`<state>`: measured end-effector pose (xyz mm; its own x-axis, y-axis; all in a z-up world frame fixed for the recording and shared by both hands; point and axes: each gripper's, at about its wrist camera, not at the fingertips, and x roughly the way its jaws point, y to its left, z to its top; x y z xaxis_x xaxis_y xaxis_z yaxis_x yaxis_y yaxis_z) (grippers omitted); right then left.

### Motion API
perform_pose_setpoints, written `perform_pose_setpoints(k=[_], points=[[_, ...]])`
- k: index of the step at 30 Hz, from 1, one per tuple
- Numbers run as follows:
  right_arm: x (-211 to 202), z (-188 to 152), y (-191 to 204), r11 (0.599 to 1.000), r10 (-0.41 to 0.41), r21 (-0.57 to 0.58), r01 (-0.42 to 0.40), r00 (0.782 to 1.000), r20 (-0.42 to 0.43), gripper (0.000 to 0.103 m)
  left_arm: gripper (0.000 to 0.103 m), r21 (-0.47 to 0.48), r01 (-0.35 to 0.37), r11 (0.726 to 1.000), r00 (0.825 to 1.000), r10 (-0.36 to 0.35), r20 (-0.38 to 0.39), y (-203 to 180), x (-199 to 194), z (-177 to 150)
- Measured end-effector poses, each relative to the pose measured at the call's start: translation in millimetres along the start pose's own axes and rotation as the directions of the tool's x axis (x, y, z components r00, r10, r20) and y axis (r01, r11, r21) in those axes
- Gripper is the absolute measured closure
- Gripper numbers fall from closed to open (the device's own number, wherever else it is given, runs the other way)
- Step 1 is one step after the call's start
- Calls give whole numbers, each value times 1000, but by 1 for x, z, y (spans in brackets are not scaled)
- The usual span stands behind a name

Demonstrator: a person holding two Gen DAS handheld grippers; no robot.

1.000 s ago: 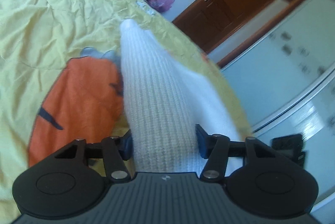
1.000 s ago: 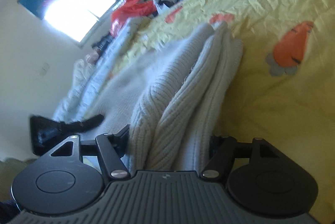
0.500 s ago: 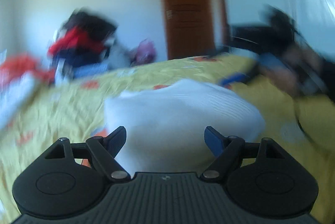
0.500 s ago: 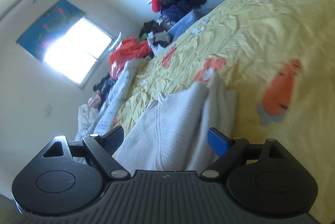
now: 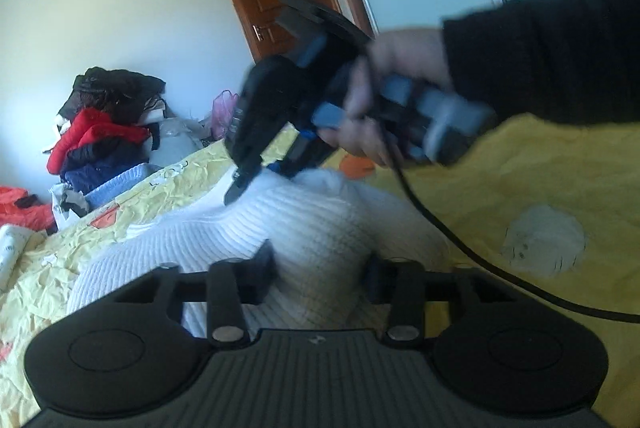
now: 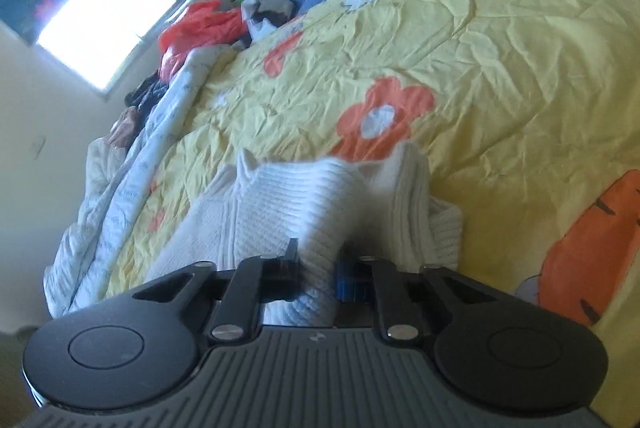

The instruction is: Fold small clothes

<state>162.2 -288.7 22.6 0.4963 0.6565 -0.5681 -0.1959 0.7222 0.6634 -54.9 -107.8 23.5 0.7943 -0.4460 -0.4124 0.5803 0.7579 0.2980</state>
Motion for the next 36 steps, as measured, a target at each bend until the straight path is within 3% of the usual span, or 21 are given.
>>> perform_pose_setpoints(k=[4, 6, 9, 10, 12, 13, 16, 18, 19, 20, 22, 24, 27, 29, 30, 32, 33, 35, 36], points=[[-24, -8, 8, 997, 22, -72, -18, 998, 56, 87, 70, -34, 34, 999, 999, -33, 31, 10, -17, 6], [-38, -11, 3, 996, 44, -79, -37, 995, 92, 87, 71, -34, 63, 997, 998, -63, 5, 5, -7, 0], [-27, -15, -34, 1000, 16, 22, -17, 997, 69, 91, 71, 33, 42, 999, 999, -43, 24, -11, 8, -15], [-27, -15, -41, 997, 44, 52, -49, 996, 83, 91, 70, 38, 35, 999, 999, -36, 27, -13, 6, -14], [-28, -18, -35, 999, 24, 42, -28, 996, 91, 89, 70, -1, 48, 999, 999, -48, 20, -9, 0, -11], [-29, -19, -28, 1000, -5, 10, 4, 996, 90, 80, 69, -11, 52, 999, 998, -51, 21, -6, -2, -11], [-38, -17, -13, 998, -44, -30, 46, 996, 82, 67, 65, -73, 73, 995, 997, -71, 30, 10, -23, -12], [-55, -17, 3, 993, -95, -60, 104, 986, 138, 62, 59, -167, 107, 980, 994, -102, 34, 28, -41, -14], [-65, -21, 12, 986, -118, -96, 137, 976, 182, 52, 52, -211, 115, 971, 993, -110, 38, 38, -48, -17], [-75, -25, 25, 976, -131, -138, 165, 965, 228, 42, 48, -246, 104, 964, 994, -97, 40, 46, -53, -20], [-86, -37, 48, 964, -103, -208, 163, 956, 273, 35, 44, -255, 25, 966, 1000, -22, 13, 57, -60, -29], [-82, -49, 67, 960, -41, -261, 105, 970, 238, 35, 44, -236, -28, 971, 1000, 25, -17, 65, -57, -35], [-61, -75, 93, 941, 31, -338, 8, 993, 111, 38, 44, -242, -10, 970, 1000, 7, -16, 69, -60, -36], [-45, -94, 97, 924, 9, -381, 11, 999, 52, 39, 44, -214, -10, 977, 999, 3, -34, 66, -52, -42], [-37, -103, 90, 922, -19, -385, 33, 999, 40, 42, 44, -222, -7, 975, 998, -5, -55, 66, -47, -49], [-39, -117, 70, 916, 47, -402, -2, 994, 103, 51, 44, -216, -21, 976, 999, 10, -52, 63, -45, -52], [-42, -115, 63, 932, 54, -363, -11, 993, 107, 55, 44, -206, -26, 978, 998, 15, -57, 60, -40, -48], [-49, -103, 62, 952, 8, -305, 20, 996, 89, 68, 44, -224, -21, 974, 998, 7, -63, 61, -41, -46], [-53, -99, 66, 955, -23, -292, 48, 996, 85, 68, 44, -236, -18, 972, 998, 3, -63, 63, -42, -46]])
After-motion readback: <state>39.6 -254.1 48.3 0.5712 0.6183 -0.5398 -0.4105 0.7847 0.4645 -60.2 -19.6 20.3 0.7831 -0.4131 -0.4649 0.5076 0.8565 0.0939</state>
